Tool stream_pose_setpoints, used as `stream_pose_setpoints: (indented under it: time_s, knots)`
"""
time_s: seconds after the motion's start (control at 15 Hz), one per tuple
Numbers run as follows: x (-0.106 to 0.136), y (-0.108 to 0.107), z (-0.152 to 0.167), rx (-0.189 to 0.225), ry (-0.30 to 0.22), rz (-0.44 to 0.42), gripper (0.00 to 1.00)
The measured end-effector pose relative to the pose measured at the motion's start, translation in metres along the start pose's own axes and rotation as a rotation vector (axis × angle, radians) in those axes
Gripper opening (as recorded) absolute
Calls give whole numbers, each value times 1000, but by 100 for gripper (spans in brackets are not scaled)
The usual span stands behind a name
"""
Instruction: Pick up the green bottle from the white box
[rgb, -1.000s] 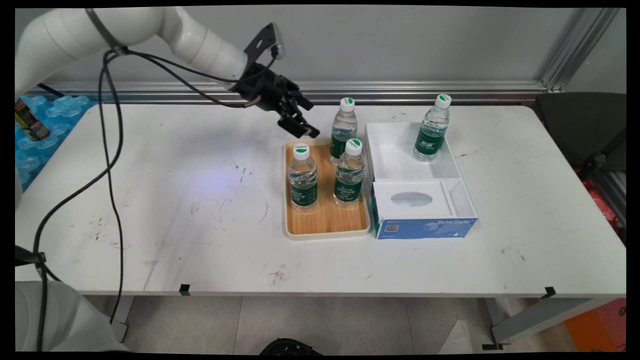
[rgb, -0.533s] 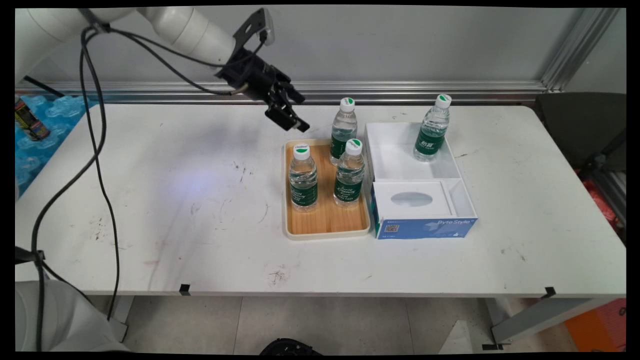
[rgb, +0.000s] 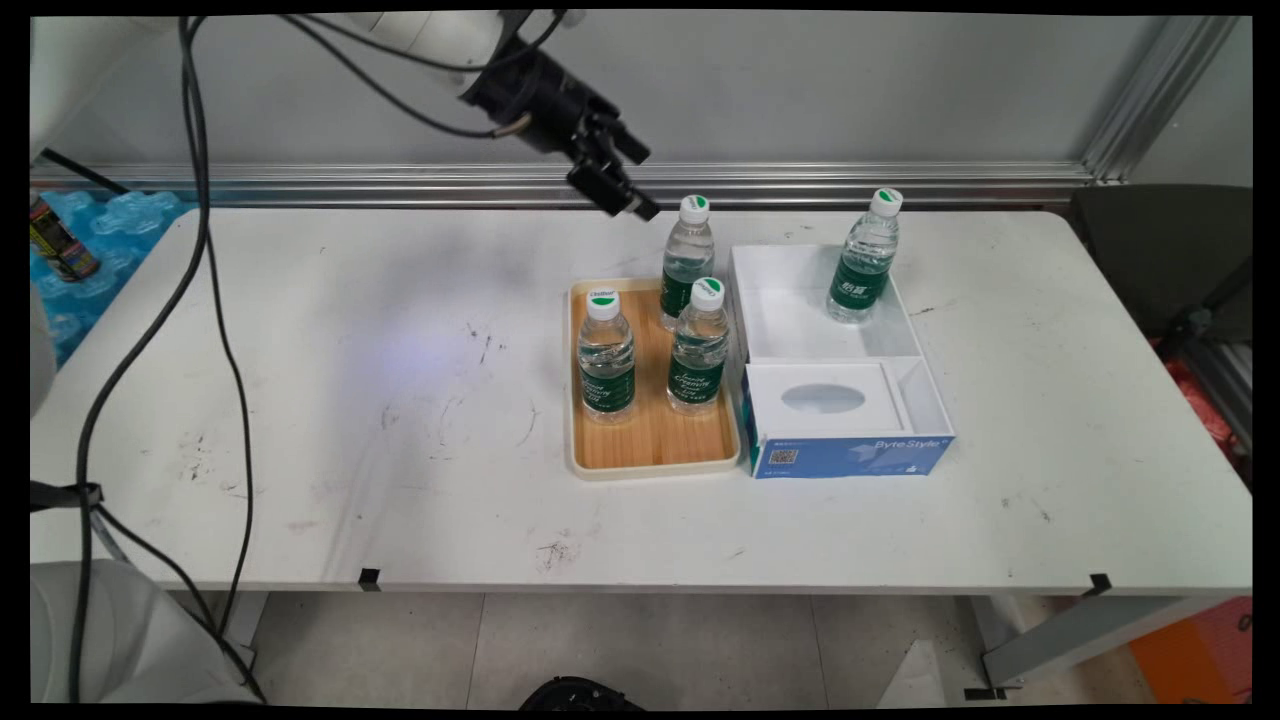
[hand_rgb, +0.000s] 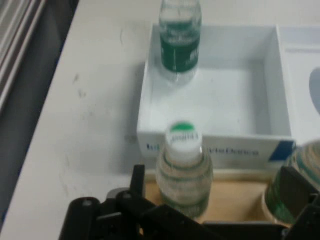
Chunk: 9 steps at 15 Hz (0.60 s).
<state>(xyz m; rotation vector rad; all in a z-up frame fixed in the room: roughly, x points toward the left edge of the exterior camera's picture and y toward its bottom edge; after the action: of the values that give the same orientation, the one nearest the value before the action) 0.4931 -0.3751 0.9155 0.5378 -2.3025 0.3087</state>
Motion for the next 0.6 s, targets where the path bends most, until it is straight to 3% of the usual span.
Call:
stream_pose_setpoints:
  time_s: [0.6]
  knots:
    - [48,-6,40,17,81,-1,100]
